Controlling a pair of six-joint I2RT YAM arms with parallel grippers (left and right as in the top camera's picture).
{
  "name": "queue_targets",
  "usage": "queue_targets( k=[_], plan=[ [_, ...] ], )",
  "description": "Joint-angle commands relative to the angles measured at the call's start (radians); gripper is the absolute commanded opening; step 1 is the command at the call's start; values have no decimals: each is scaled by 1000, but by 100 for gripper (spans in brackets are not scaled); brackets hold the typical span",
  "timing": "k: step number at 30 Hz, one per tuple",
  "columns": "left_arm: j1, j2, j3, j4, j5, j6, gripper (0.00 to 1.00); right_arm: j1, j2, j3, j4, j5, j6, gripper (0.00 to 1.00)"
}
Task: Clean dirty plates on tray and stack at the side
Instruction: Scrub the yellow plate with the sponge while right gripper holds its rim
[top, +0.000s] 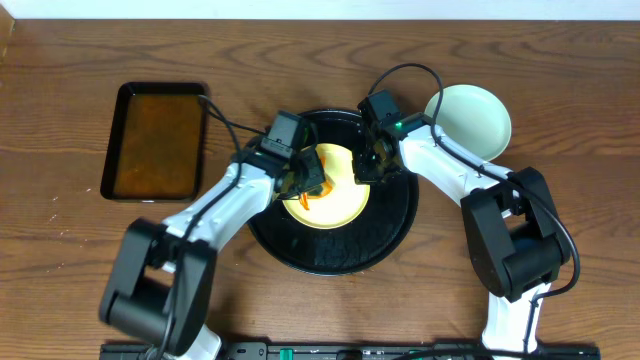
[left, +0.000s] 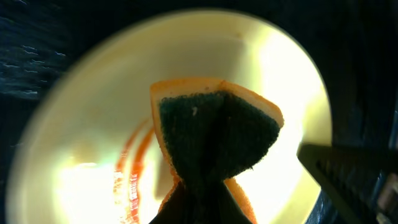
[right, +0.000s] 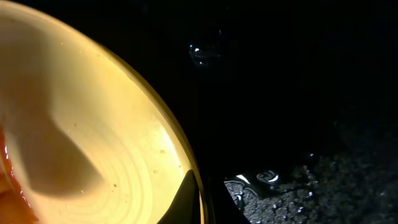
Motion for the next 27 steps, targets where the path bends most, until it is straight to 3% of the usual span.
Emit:
queue_targets(
  k=[1,10,16,22,27],
  plan=[
    [-33,56,13,50,32,-92,7,0,28,-13,3,33,92,1],
    [-72,118,13,126,24,-93,7,40,28,-17,3,105,171,1],
    [-31,134,13,26,-84,-60,7,44,28,-18,-2,122,171,1],
    [65,123,13,-112,-200,58,8,43,28,-18,-2,126,171,1],
    [111,65,29,-140,-258,105,7,43,28,-18,-2,126,171,1]
  ],
)
